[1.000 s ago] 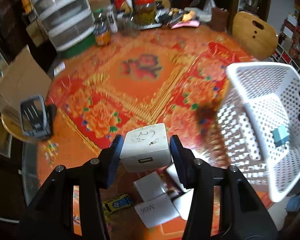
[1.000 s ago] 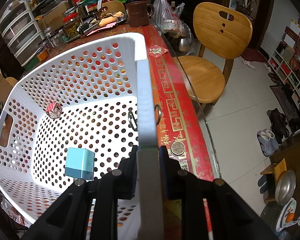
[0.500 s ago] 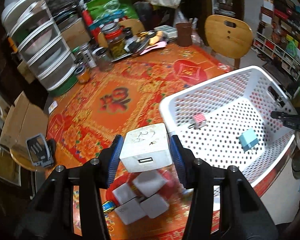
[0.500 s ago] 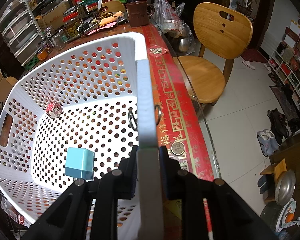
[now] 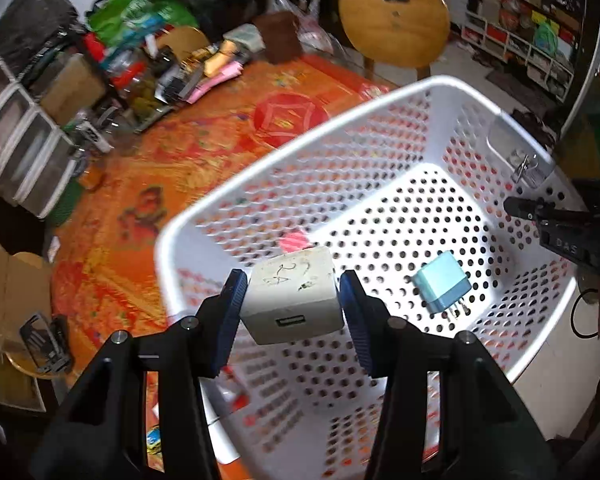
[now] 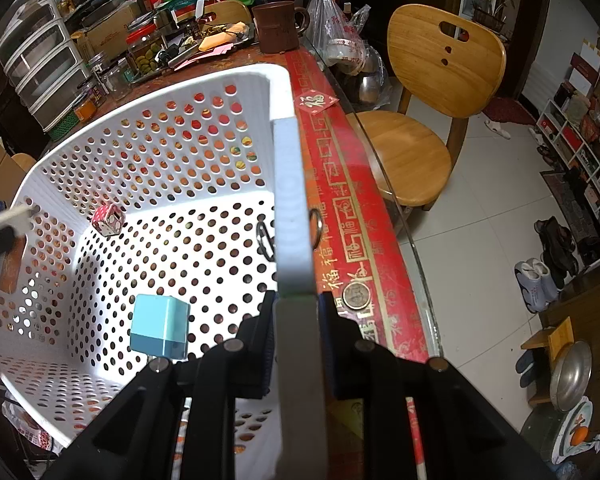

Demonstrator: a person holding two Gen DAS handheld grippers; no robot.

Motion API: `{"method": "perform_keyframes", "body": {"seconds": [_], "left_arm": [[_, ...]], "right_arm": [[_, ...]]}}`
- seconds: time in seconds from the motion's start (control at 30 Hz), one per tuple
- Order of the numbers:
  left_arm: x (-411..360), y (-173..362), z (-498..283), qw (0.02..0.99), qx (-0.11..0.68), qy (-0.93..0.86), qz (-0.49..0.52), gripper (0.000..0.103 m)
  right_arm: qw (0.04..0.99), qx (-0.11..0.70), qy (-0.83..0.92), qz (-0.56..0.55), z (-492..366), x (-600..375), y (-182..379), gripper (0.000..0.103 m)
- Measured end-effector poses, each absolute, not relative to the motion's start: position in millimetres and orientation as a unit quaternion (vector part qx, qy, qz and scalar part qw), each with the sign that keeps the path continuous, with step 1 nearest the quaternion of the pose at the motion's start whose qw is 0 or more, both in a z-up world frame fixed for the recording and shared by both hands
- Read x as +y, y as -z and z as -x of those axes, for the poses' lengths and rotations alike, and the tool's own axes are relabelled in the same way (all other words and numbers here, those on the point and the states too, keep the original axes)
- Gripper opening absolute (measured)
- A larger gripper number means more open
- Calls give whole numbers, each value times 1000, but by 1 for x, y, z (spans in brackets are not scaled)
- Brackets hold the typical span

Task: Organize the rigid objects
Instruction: 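Carry the white charger into the basket and release it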

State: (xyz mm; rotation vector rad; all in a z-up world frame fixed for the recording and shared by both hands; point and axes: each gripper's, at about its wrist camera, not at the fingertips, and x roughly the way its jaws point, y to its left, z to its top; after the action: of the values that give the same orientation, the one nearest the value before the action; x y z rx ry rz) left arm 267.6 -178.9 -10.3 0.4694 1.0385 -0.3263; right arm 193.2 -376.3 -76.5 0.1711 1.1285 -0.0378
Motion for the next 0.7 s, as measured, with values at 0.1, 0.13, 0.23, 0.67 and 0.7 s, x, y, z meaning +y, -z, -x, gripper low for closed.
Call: {"method": "perform_keyframes", "body": {"seconds": [0.1, 0.13, 0.23, 0.67, 0.7], "left_arm": [[-195, 28, -274, 817, 504, 160, -229, 46], [-199, 32, -275, 815, 507, 161, -232, 46], [-213, 44, -275, 805, 514, 167, -244, 46], [-227, 70, -281, 787, 526, 158, -281, 46], [-227, 71, -281, 786, 528, 159, -281, 46]], "right_arm": [[841, 534, 18, -81, -193, -376, 77, 19], [841, 534, 18, -81, -193, -376, 77, 19], [841, 534, 18, -81, -193, -376, 77, 19], [841, 534, 16, -81, -193, -376, 77, 19], [841, 534, 16, -81, -193, -376, 77, 19]]}}
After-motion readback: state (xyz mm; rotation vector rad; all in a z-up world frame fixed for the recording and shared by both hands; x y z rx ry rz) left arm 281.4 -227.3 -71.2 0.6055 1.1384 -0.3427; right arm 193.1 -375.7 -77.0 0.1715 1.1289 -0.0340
